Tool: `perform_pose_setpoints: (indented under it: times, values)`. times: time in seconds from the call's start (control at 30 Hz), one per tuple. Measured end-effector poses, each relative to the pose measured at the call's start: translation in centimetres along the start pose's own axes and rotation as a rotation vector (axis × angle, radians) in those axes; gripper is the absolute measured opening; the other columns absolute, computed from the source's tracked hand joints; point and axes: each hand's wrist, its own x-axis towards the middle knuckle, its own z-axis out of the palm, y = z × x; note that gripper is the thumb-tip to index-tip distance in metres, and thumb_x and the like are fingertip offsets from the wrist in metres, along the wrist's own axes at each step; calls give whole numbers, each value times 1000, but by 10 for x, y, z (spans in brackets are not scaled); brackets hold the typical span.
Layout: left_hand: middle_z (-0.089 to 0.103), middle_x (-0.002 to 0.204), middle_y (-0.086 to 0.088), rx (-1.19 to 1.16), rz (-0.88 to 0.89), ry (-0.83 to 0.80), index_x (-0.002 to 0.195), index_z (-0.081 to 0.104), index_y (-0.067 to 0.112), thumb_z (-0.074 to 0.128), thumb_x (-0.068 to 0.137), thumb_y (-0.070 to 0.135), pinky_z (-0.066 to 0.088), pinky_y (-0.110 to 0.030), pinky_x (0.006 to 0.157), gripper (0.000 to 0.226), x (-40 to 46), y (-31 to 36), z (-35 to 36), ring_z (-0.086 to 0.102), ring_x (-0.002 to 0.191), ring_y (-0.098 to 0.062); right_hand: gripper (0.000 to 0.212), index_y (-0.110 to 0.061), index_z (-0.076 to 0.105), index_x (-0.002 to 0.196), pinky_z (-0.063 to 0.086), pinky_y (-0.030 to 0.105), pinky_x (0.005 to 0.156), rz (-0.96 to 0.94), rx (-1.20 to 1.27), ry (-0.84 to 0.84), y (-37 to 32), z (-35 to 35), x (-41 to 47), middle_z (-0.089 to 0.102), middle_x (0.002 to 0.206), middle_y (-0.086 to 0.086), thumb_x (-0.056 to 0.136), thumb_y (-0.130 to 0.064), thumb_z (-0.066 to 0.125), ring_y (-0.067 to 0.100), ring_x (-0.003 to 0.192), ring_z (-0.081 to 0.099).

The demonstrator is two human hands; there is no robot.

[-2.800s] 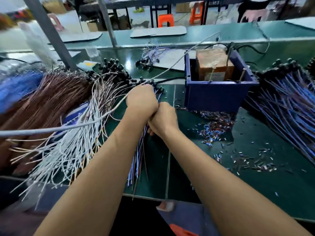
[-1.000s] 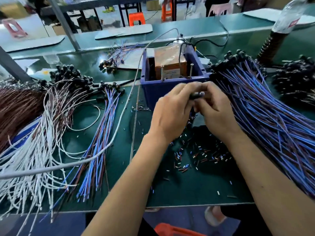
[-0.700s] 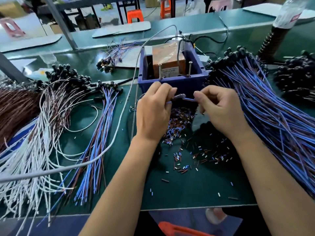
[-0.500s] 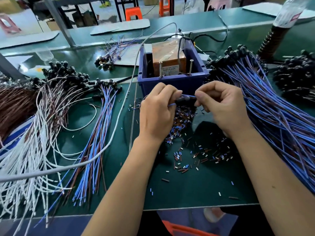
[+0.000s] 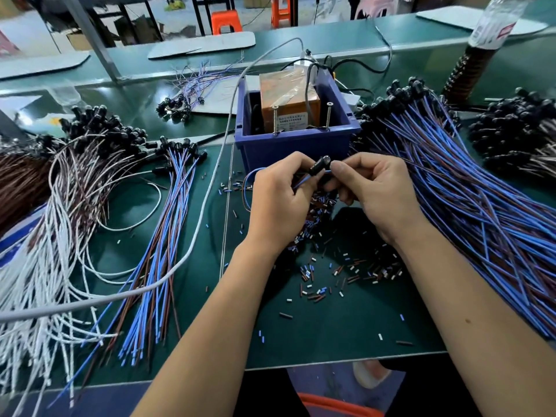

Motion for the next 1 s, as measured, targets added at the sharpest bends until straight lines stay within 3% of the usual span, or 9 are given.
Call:
perform_pose_setpoints:
  times: [0.1, 0.27, 0.73, 0.83, 0.93, 1.0]
  values:
    - [53, 62, 15, -19, -29, -6, 83, 65, 17, 68, 96, 17, 34, -18, 56, 13, 0, 1, 0, 47, 58, -6, 17, -10, 73, 81, 47, 21, 55, 3, 14, 9, 0, -2, 0, 73, 68, 6, 96, -18, 74, 11, 52, 56]
    - [57, 64, 7, -31, -51, -18, 83, 65, 14, 68, 96, 15, 40, -28, 55, 14, -1, 4, 3, 48, 59, -9, 19, -11, 71, 81, 46, 20, 55, 3, 6, -6, -1, -4, 1, 71, 66, 5, 97, -20, 73, 12, 53, 56]
    - [46, 61, 19, 73, 23, 16, 82, 63, 11, 70, 93, 8, 27, -15, 55, 13, -1, 13, 7, 44, 57, -1, 22, -12, 69, 80, 45, 19, 51, -27, 18, 1, -1, -8, 2, 65, 60, 0, 99, -22, 71, 10, 50, 52]
    - [49, 63, 16, 62, -7, 30, 83, 62, 12, 67, 95, 8, 30, -22, 54, 14, -1, 13, 3, 43, 55, -4, 23, -13, 69, 80, 44, 19, 51, -25, 48, 52, -1, -13, 3, 64, 61, -1, 98, -28, 71, 10, 52, 51]
    - [49, 60, 6, -48, -96, 179, 80, 58, 18, 62, 98, 17, 31, -31, 49, 19, 0, 9, -9, 40, 53, -11, 23, -16, 68, 80, 42, 20, 52, -16, 160, 186, 0, -30, 8, 63, 63, -3, 99, -30, 70, 9, 54, 50]
    - [52, 60, 0, -106, -128, 264, 78, 58, 14, 61, 99, 20, 34, -37, 50, 23, 0, 11, -11, 42, 53, -19, 19, -22, 71, 81, 45, 21, 54, -41, 72, 170, 4, -29, 8, 66, 67, -2, 97, -32, 73, 9, 57, 54]
